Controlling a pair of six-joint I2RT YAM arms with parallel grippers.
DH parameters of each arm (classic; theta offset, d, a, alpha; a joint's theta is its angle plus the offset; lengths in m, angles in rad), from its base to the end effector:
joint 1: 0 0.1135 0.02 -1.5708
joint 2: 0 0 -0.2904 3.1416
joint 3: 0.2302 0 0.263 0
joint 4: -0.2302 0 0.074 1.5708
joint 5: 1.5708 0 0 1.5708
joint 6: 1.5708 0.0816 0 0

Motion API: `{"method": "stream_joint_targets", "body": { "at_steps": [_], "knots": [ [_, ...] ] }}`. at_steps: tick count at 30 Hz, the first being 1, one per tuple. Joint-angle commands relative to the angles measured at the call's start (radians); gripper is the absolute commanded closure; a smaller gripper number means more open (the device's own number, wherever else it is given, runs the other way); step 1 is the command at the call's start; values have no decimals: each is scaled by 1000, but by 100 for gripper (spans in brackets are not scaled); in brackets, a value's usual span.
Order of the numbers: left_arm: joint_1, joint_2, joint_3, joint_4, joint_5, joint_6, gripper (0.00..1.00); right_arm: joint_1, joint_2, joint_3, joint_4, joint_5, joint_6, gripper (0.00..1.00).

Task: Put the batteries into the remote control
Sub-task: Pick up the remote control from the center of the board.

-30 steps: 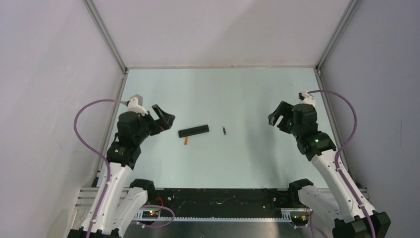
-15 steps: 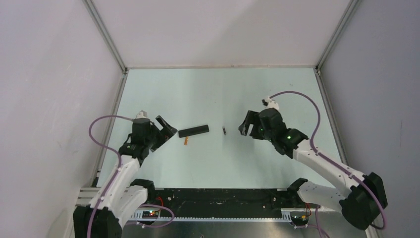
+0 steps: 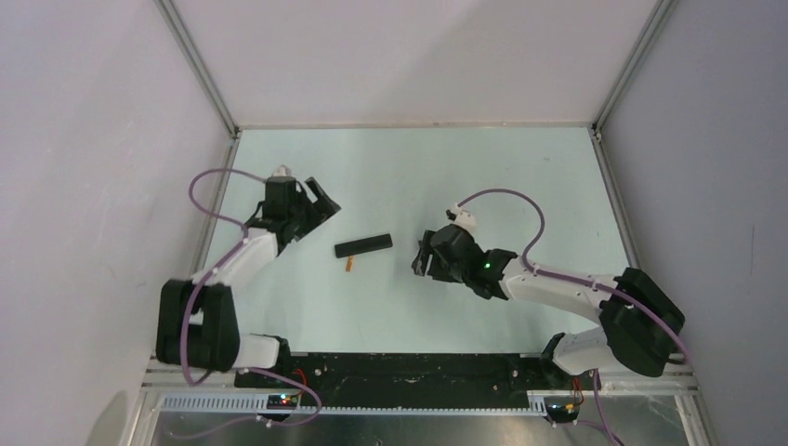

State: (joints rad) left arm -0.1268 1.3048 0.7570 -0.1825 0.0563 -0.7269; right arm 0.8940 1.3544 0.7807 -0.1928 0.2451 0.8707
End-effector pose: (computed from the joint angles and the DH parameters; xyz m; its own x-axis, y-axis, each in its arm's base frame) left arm 0.3063 -0.0437 0.2078 -0.6060 -0.5916 -0.5317 -0.3143 0.7922 -0.5231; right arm 0.2131 0.2336 0.2023 -0.7746 0.2205 -0.5928 -0.0845 0.8928 0.4425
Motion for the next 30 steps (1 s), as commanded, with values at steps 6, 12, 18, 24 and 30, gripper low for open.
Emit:
{"method": "stream_joint_targets", "body": {
  "at_steps": [6, 12, 18, 24, 30],
  "knots": [
    [-166, 239, 151, 108, 51, 364, 9, 82, 10, 46, -6, 145, 154, 29],
    [-229, 281, 245, 24, 94, 611, 4, 81, -85, 46, -168, 217, 164, 25],
    [-267, 334, 311, -112, 228, 832, 4, 77, -175, 21, -279, 255, 195, 24],
    [-370, 367, 347, -228, 119, 942, 4, 64, -253, -23, -332, 262, 227, 23],
    [-404, 445, 439, -353, 26, 993, 4, 49, -311, -60, -354, 259, 251, 23]
  ]
}}
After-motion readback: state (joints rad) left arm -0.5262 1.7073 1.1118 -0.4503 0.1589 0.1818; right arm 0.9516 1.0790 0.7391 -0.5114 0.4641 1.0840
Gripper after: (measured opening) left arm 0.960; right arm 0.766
